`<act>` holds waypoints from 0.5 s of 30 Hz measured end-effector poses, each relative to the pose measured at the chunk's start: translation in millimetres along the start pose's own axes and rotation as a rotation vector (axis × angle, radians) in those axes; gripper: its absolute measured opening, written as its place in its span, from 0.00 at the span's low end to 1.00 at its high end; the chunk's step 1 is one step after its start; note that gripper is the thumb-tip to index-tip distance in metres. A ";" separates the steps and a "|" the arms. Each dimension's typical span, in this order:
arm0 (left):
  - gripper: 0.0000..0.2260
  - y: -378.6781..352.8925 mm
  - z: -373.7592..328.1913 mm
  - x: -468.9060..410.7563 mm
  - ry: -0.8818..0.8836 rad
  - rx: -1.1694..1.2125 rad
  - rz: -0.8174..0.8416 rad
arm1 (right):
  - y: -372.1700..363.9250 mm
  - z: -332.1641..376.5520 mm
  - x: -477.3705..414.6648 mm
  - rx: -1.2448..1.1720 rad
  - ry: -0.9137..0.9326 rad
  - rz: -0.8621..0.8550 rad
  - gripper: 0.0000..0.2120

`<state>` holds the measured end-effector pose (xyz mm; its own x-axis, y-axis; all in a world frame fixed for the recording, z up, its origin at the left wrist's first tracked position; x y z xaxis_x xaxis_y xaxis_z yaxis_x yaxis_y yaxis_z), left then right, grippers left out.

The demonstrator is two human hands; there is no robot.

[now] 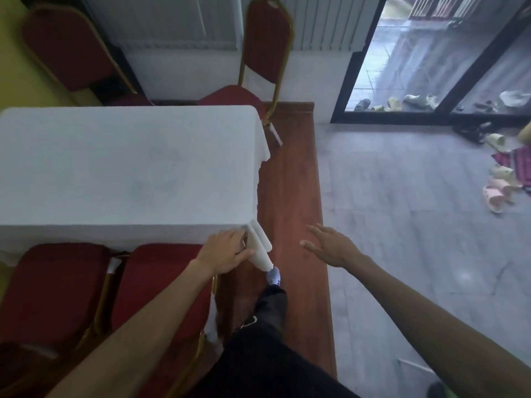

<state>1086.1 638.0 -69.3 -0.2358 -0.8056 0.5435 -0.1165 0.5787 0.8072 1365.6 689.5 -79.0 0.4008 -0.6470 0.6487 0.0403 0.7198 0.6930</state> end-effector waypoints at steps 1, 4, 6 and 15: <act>0.29 13.3 2.0 -19.4 0.013 -0.020 -0.008 | 18.1 -8.4 -14.3 0.003 -0.005 -0.004 0.46; 0.41 51.8 11.0 -76.6 0.052 -0.085 0.024 | 76.7 -22.1 -54.1 0.018 0.006 -0.008 0.46; 0.48 81.7 18.2 -112.3 0.076 -0.081 0.043 | 119.8 -30.5 -81.3 0.016 0.001 -0.018 0.47; 0.36 213.2 26.0 -252.7 0.149 -0.111 0.051 | 281.5 -71.1 -193.3 0.059 0.042 -0.100 0.49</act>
<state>1095.7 968.3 -40.5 -0.0920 -0.7903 0.6058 0.0016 0.6083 0.7937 1364.5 1035.1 -31.7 0.4354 -0.7029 0.5624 0.0283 0.6351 0.7719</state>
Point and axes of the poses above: each hand's wrist, its own x-axis away from the middle knuckle, its own y-axis out of the back of the hand, z = x × y, the point moved 6 cm from there along -x, towards the middle knuckle, and after that the axes turned 15 degrees about z, right-handed, at the moved point
